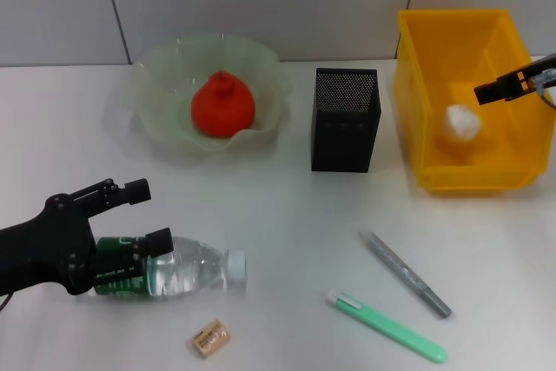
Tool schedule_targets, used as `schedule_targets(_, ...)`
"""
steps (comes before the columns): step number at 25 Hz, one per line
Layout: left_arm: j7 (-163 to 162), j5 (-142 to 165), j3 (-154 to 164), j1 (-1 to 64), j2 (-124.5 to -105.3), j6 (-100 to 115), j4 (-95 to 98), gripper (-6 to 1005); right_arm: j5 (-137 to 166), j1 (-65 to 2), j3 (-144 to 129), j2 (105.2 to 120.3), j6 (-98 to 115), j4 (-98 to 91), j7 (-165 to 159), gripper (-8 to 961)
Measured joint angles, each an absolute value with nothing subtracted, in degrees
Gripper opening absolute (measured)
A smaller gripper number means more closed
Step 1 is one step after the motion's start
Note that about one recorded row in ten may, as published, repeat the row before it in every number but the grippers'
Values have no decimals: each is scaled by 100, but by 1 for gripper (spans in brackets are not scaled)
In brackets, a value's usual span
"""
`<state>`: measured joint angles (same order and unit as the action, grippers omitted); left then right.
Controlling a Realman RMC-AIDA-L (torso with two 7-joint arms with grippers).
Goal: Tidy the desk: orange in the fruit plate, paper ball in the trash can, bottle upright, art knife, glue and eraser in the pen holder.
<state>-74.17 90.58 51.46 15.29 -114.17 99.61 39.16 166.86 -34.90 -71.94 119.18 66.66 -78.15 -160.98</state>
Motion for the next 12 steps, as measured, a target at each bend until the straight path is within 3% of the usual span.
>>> schedule_targets(4, -7417, 9061, 5143, 1529, -11390, 9962, 3883, 828, 16678, -3526, -7181, 11915, 6907, -7978, -16095, 839)
schedule_targets(12, -7325, 9062, 5058, 1432, -11333, 9966, 3884, 827, 16363, -3597, -7045, 11910, 9038, -9378, -15713, 835)
